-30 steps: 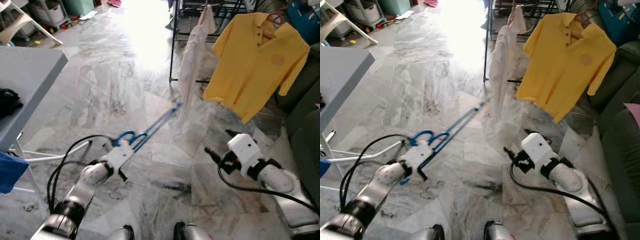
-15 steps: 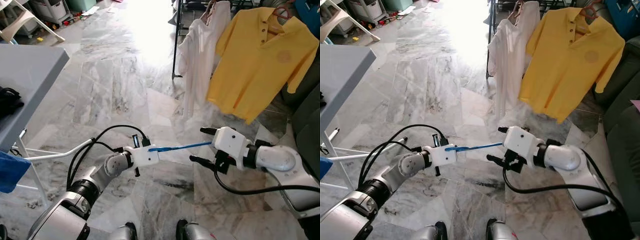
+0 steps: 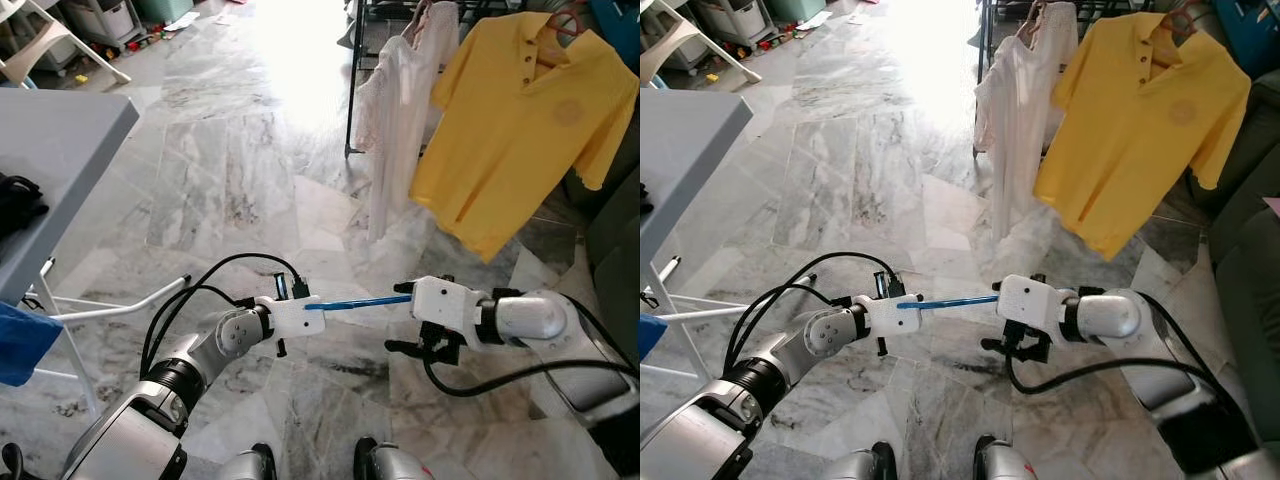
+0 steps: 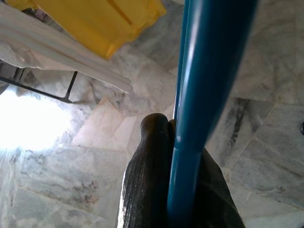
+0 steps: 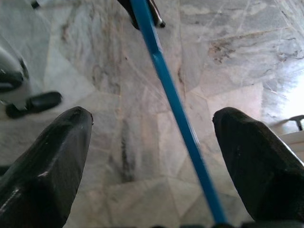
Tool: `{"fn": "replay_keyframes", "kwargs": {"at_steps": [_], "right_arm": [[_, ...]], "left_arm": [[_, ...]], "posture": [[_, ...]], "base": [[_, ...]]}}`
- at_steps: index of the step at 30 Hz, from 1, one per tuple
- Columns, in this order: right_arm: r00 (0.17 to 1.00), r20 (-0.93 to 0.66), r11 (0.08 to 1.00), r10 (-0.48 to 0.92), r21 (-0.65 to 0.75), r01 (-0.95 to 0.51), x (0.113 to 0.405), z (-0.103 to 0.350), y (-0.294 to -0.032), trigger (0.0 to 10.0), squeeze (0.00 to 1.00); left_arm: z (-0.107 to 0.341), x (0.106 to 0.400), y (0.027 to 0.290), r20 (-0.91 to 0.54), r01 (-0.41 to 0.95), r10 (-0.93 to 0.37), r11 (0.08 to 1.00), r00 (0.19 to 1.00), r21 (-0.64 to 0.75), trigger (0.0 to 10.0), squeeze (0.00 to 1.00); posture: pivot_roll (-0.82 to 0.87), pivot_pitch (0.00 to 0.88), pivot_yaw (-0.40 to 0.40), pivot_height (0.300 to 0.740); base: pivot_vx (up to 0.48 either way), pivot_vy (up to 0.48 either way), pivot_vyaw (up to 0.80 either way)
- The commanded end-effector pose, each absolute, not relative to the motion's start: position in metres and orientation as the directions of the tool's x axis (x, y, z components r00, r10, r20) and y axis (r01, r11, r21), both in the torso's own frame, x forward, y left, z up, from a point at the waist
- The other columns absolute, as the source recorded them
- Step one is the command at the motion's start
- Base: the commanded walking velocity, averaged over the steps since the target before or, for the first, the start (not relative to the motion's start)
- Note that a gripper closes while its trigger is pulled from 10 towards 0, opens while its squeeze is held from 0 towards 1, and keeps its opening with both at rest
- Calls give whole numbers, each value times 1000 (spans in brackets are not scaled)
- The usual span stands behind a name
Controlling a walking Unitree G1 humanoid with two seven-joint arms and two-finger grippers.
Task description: Hang hanger
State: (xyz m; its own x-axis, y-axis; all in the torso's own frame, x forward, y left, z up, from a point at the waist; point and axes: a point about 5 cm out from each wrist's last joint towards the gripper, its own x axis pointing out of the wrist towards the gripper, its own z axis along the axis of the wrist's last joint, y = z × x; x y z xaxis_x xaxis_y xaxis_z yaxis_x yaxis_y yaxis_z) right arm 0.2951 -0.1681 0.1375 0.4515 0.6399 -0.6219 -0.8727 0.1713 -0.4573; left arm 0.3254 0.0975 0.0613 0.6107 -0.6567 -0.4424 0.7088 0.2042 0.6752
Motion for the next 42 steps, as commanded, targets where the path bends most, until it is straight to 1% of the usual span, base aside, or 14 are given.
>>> {"fn": "replay_keyframes", "kwargs": {"at_steps": [1,2,3,4,9,15,22,31,42], "right_arm": [[436,-638,126,635,-471,-873,298,135,-163,5725,0],[443,-631,127,637,-481,-868,303,136,-159,2078,0],[443,-631,127,637,-481,-868,303,136,-159,2078,0],[441,-635,115,634,-487,-866,306,136,-156,0,0],[416,-646,74,640,-487,-870,312,130,-143,0,0],[379,-672,35,636,-465,-884,313,125,-138,0,0],[362,-708,6,607,-451,-893,313,121,-142,0,0],[354,-731,-4,583,-438,-899,311,115,-147,0,0],[367,-753,-5,547,-441,-897,312,105,-155,0,0]], "left_arm": [[59,323,97,-456,717,-666,173,590,676,10000,0],[59,322,95,-460,721,-673,160,580,675,10000,0],[59,322,95,-460,721,-673,160,580,675,10000,0],[58,322,95,-463,723,-675,153,574,673,10000,0],[59,322,92,-463,720,-679,141,570,680,10000,0],[60,323,92,-464,720,-679,138,569,680,10000,0],[59,322,92,-470,722,-678,130,565,680,10000,0],[59,323,93,-470,721,-676,133,568,680,10000,0],[61,324,93,-462,724,-680,147,569,674,10000,0]], "posture": [[-187,238,59,740],[-188,236,61,740],[-188,236,61,740],[-188,236,63,740],[-186,236,65,740],[-187,238,65,740],[-187,240,69,740],[-185,238,68,740],[-178,238,70,740]], "base": [[0,0,0],[0,0,0],[0,0,0],[0,0,0],[0,0,0],[0,0,0],[0,0,0],[0,0,0],[0,0,0]]}}
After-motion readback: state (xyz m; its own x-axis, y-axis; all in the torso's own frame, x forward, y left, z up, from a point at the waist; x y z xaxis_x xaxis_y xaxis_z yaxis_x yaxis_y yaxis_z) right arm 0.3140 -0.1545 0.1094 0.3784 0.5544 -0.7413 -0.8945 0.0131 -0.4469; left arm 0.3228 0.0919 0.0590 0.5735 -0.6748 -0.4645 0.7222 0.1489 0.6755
